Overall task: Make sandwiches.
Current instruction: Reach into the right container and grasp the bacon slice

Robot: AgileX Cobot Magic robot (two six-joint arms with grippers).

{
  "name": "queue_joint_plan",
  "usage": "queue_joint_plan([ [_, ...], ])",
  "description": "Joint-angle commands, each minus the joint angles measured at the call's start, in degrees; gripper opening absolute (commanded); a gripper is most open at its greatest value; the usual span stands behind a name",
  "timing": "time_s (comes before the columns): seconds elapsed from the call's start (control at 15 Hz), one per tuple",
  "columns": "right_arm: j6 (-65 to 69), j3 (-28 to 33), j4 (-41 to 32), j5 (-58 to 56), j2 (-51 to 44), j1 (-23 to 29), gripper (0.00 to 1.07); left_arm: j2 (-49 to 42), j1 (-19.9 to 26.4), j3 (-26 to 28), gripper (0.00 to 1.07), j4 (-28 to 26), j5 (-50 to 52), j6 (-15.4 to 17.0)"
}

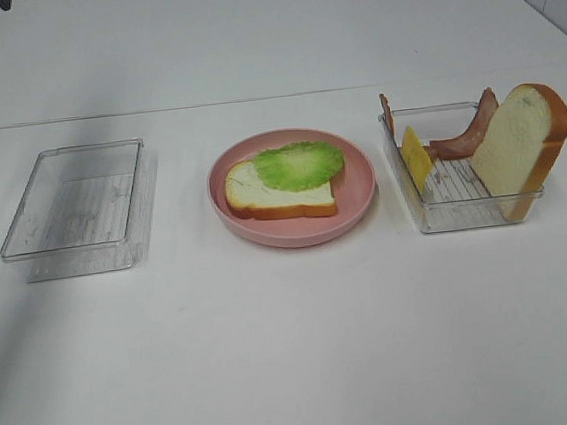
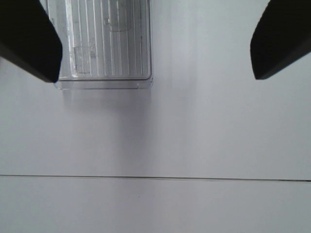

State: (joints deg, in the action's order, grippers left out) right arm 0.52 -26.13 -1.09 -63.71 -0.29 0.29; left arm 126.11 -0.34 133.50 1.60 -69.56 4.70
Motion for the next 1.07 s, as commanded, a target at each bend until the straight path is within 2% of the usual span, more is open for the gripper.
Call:
queue_joint_plan([
  [0.07, -0.52, 0.11, -0.11, 0.52, -1.2, -0.23, 0.96, -5.27, 0.23, -6.42, 0.98, -0.74, -5.61, -1.95],
  [0.13, -0.52, 0.11, -0.11, 0.52, -1.2, -0.23, 0.96, -10.43, -0.4, -14.78, 0.98, -1.6, -5.61, -2.12],
  [0.2, -0.52, 0.11, -0.11, 0.52, -1.2, -0.23, 0.96, -12.49, -0.92, -17.93, 0.98, -1.6, -5.27, -2.12],
  [0.33, -0.52, 0.11, -0.11, 0.52, -1.2, -0.23, 0.96, -21.77, -2.29, -30.48, 0.98, -1.09, -0.92, -2.01],
  [0.4, -0.52, 0.11, -0.11, 0.52, -1.2, -0.23, 0.96, -29.79, -3.32, -41.6, 0.98, -1.15, 3.84, -1.15],
  [0.6, -0.52, 0.11, -0.11, 0.52, -1.2, -0.23, 0.96, -44.63, -3.67, -58.44, 0.98, -1.6, 10.26, -0.92],
  [0.67, -0.52, 0.11, -0.11, 0.52, -1.2, -0.23, 0.96, -53.57, -3.67, -68.12, 0.98, -1.6, 12.43, -1.09],
  [0.73, -0.52, 0.11, -0.11, 0.52, -1.2, -0.23, 0.96, -59.36, -3.67, -74.54, 0.98, -1.6, 13.35, -1.2],
  [0.8, -0.52, 0.11, -0.11, 0.52, -1.2, -0.23, 0.96, -62.57, -3.67, -77.58, 0.98, -1.26, 13.75, -1.2],
  [0.93, -0.52, 0.11, -0.11, 0.52, -1.2, -0.23, 0.96, -77.64, -3.67, -89.38, 0.98, -0.4, 14.84, -1.83],
  [1.0, -0.52, 0.11, -0.11, 0.52, -1.2, -0.23, 0.96, -83.14, -3.67, -93.28, 0.98, 0.23, 15.13, -1.89],
  [1.07, -0.52, 0.11, -0.11, 0.52, -1.2, -0.23, 0.96, -86.23, -3.67, -94.6, 0.98, 0.52, 15.13, -1.89],
])
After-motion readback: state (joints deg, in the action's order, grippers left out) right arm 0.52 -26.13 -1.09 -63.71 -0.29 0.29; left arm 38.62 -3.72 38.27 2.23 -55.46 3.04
